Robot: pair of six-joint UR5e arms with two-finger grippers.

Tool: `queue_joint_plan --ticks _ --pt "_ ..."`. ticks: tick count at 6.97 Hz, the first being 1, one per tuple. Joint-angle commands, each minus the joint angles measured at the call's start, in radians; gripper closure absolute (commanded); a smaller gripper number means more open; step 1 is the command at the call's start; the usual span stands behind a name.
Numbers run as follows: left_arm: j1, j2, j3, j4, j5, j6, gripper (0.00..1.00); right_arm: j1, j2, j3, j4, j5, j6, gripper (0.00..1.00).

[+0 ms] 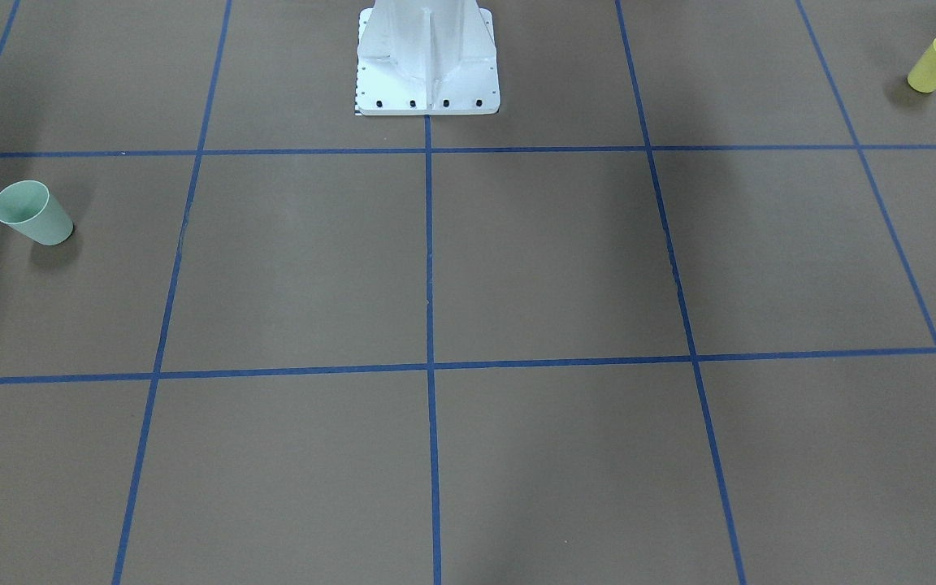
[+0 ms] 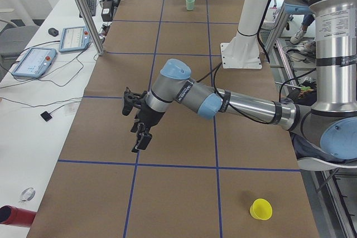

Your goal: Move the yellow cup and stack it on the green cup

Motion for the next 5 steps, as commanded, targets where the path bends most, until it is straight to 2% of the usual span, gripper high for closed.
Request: queue_joint_plan --ticks 1,3,5 --pt "0.104 0.070 -0.031 0.005 0.221 -0.238 0.00 0.000 -0.001 -0.002 0.000 0.000 0.002 0.00" --pt "0.171 0.160 -0.030 0.026 0.423 -0.420 0.00 0.000 -0.012 -0.006 -0.002 0.002 0.000 0.00" --pt "0.285 0.190 -0.030 0.250 0.581 -0.722 0.00 -0.002 -0.013 -0.006 -0.002 0.003 0.000 0.00"
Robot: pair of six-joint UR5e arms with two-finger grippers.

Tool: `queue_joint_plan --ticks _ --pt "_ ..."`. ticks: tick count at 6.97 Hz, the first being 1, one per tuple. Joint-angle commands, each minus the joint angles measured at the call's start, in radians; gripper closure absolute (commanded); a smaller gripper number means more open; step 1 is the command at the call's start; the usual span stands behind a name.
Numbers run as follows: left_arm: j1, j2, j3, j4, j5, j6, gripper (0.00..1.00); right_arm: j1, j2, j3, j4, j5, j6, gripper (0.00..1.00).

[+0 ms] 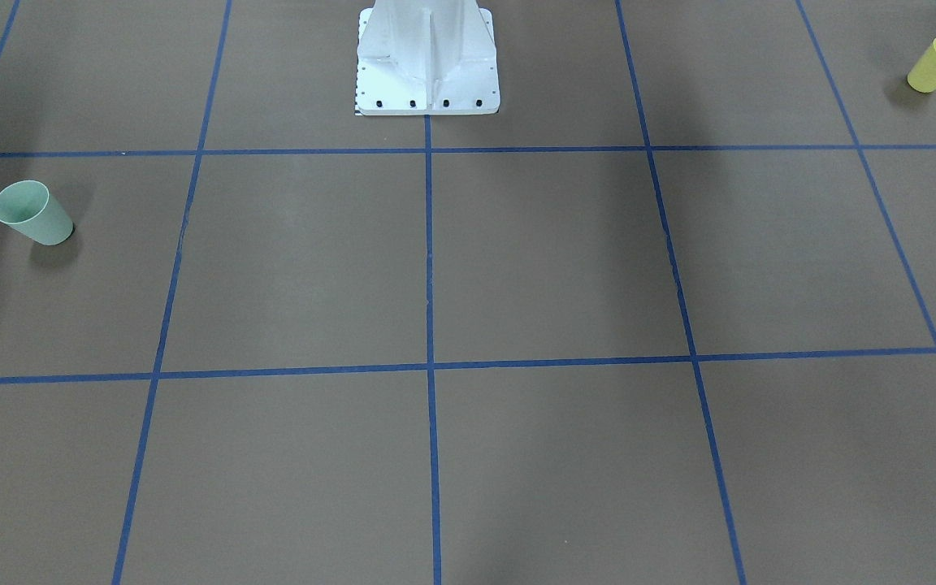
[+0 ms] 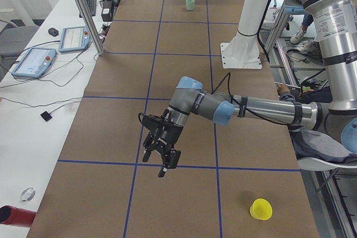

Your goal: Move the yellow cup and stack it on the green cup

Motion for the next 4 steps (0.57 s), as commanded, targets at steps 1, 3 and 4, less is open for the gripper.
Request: queue_joint_plan --ticks 1,3,4 --pt "0.142 0.017 0.000 0.283 0.122 -0.361 0.00 -0.001 -0.001 -0.002 0.000 -0.001 -0.002 0.00" --pt "0.193 0.017 0.001 0.593 0.122 -0.621 0.00 -0.001 -0.001 -0.002 -0.002 -0.001 -0.002 0.00" --pt "0.210 0.019 0.009 0.714 0.116 -0.739 0.00 -0.001 -0.001 -0.002 0.000 0.001 -0.002 0.00"
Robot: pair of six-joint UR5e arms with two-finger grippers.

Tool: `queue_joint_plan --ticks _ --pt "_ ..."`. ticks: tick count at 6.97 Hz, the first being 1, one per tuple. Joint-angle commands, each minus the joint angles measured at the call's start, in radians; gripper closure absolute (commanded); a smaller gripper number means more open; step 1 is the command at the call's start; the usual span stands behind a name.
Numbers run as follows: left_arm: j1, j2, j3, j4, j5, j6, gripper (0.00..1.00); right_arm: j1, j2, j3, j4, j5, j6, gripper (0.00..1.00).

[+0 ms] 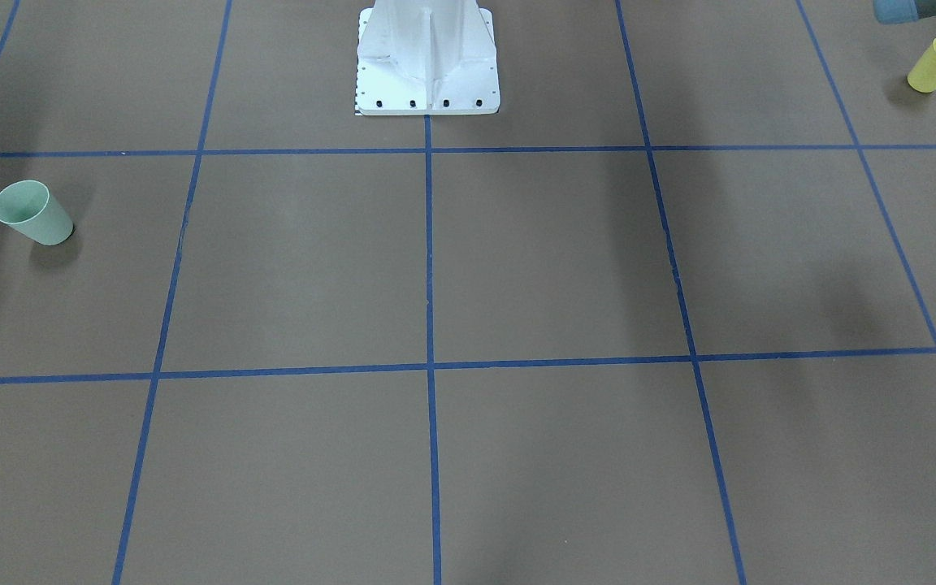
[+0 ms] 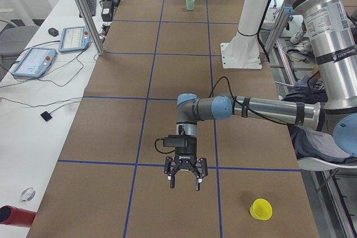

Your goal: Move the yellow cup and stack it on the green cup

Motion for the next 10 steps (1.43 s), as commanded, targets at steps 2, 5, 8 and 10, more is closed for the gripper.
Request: queue_joint_plan --ticks 2,5,8,10 --pt "0.045 0.001 0.044 0.323 -0.056 -0.343 0.00 -0.002 0.000 0.000 0.001 -0.001 -0.002 0.00" --pt "0.114 0.000 0.199 0.330 -0.205 -0.572 0.00 -0.002 0.002 0.011 0.003 0.039 -0.006 0.00" --pt "0.311 -0.051 0.254 0.362 -0.508 -0.744 0.00 -0.002 0.002 0.011 0.003 0.047 -0.006 0.00" --pt "0.378 -0.073 0.292 0.376 -0.660 -0.806 0.00 -0.002 0.002 0.011 0.004 0.047 -0.006 0.00"
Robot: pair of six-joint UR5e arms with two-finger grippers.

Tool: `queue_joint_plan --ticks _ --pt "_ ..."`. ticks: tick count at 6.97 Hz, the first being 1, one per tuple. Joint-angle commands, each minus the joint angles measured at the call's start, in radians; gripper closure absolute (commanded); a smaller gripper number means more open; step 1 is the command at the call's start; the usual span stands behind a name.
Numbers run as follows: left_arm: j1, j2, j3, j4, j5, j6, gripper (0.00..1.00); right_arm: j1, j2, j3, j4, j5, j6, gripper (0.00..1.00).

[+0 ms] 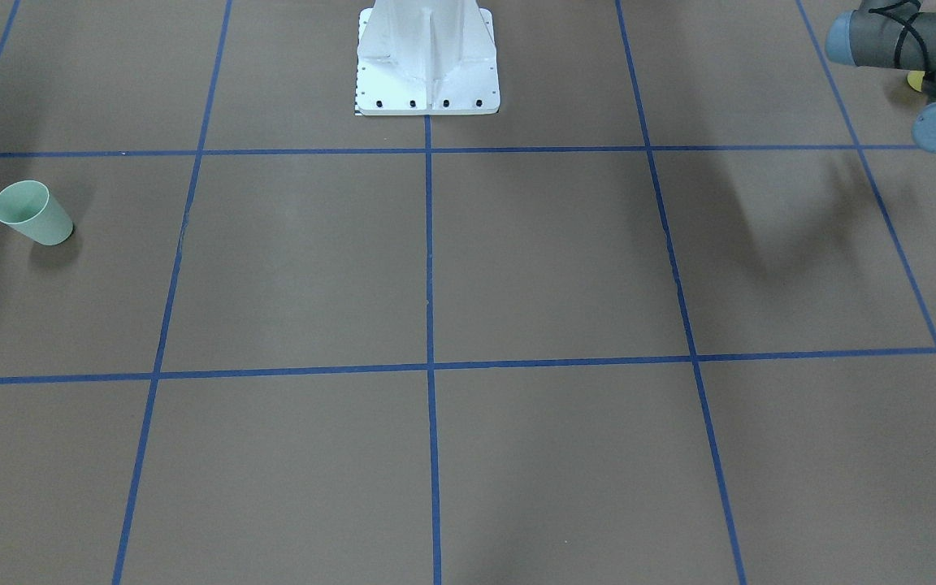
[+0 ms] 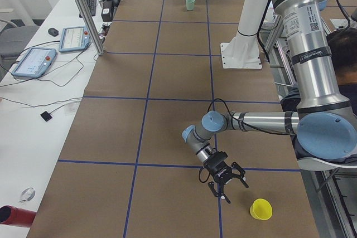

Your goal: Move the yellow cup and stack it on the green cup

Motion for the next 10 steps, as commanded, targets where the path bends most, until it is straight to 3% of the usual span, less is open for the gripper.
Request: queue_joint_plan --ticks 1,3,6,10 --pt "0.042 -0.011 0.033 0.000 -0.145 -0.038 0.00 0.000 0.000 0.000 0.001 0.002 0.000 0.00" --pt "0.057 -0.011 0.055 -0.081 -0.193 -0.100 0.00 0.000 0.000 0.002 0.004 0.003 0.000 0.00" --pt "0.065 -0.009 0.208 -0.243 -0.196 -0.116 0.00 0.000 -0.009 -0.004 0.056 0.006 -0.001 0.00" --pt "0.085 -0.009 0.312 -0.265 -0.349 -0.118 0.00 0.000 -0.015 -0.003 0.057 0.006 -0.001 0.00"
